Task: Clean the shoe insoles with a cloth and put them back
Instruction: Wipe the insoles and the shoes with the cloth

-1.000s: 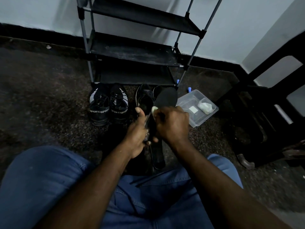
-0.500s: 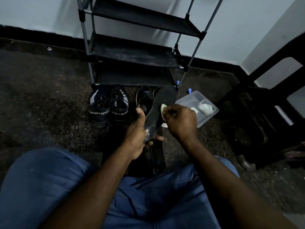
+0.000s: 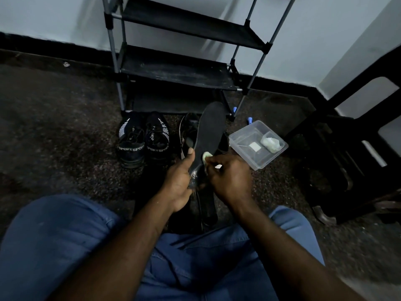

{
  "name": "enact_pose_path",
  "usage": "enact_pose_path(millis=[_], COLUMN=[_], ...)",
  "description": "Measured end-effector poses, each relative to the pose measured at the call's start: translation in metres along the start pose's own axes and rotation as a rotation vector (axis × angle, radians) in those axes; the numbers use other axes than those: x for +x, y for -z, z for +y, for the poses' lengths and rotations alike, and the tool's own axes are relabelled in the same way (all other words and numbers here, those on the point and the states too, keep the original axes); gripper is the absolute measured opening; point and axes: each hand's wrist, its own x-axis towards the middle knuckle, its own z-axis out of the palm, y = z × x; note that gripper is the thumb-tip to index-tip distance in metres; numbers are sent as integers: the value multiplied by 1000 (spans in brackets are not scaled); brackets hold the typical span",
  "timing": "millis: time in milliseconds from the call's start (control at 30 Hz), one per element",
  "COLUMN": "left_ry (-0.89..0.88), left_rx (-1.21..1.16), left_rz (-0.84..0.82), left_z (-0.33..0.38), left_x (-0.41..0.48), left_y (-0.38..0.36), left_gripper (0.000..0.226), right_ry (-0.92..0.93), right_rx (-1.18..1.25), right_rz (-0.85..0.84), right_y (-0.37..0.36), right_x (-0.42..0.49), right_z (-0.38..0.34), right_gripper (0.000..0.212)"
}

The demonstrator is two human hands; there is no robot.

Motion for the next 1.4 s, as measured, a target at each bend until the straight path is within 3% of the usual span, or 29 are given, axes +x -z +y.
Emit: enact_pose_path(millis=[133, 300, 400, 567, 800, 1033, 1233, 1400], left_ry=[5, 7, 40, 48, 75, 32, 47, 23], left_rx=[-36, -13, -91, -158, -172, -159, -170, -172], left_rz=[-28, -66, -75, -30, -111, -35, -95, -67], left_z=[-1, -4, -5, -4, -5, -6, -7, -6], left_x=[1, 1, 0, 4, 6, 11, 9, 10], left_y=[-3, -1, -1, 0, 2, 4, 5, 2], left_gripper=[48, 42, 37, 48, 35, 47, 44, 40], right_ry=[156, -100, -203, -94, -252, -73, -218, -186], right_rx=[-123, 23, 105, 8, 92, 34, 78, 96], right_rz=[-23, 138, 118, 39, 184, 25, 170, 95], right_y=[-2, 3, 3, -10, 0, -16, -4, -11], right_x=[-12, 12, 12, -13, 25, -8, 27, 3], right_z=[-11, -5, -14, -21, -18, -27, -14, -20], right_gripper=[14, 24, 17, 13, 8, 16, 9, 18])
